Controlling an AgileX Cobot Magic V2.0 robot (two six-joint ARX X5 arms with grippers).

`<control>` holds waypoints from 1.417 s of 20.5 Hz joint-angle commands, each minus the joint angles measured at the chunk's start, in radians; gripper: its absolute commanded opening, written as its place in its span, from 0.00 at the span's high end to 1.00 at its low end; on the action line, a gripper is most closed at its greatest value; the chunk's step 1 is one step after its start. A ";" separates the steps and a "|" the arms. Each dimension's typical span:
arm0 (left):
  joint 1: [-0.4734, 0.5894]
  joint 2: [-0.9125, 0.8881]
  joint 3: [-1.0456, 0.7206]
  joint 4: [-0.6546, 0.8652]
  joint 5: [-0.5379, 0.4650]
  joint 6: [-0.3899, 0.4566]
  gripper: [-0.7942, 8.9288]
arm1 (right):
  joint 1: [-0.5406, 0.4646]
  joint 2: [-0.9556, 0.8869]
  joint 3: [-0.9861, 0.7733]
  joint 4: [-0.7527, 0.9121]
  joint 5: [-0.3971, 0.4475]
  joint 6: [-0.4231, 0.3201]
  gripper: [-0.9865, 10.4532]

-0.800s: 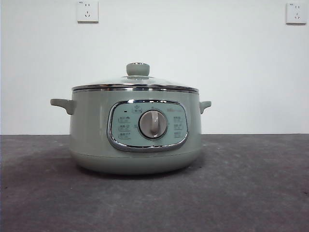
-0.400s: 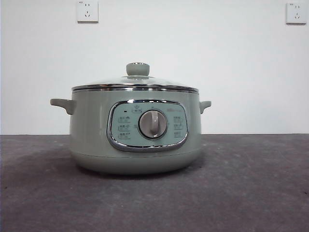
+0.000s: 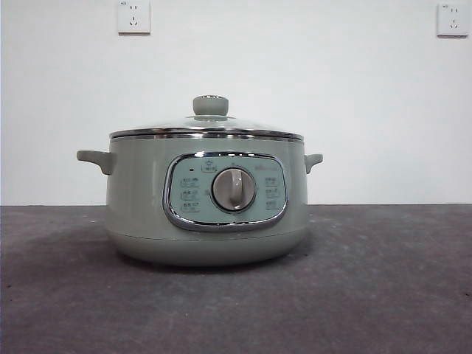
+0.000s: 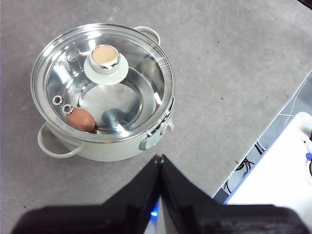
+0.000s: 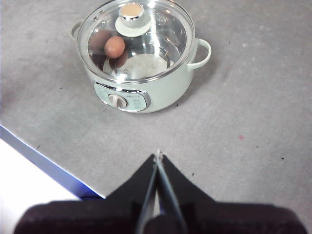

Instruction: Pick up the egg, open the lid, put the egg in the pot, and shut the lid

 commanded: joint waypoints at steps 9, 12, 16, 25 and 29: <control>0.000 0.003 0.003 0.007 0.000 -0.004 0.92 | 0.001 0.045 -0.005 -0.023 0.001 0.014 0.91; 0.000 0.004 0.003 0.029 -0.001 -0.032 0.92 | 0.001 0.061 -0.005 -0.023 0.001 0.014 0.91; 0.019 0.002 0.001 0.239 -0.007 0.016 0.92 | 0.001 0.082 -0.005 -0.023 0.001 0.014 0.91; 0.404 -0.337 -0.473 0.817 0.201 0.111 0.92 | 0.001 0.140 -0.005 -0.023 0.001 0.014 0.91; 0.532 -0.577 -0.884 1.051 0.174 0.133 0.92 | 0.001 0.165 -0.005 -0.023 0.001 0.014 0.91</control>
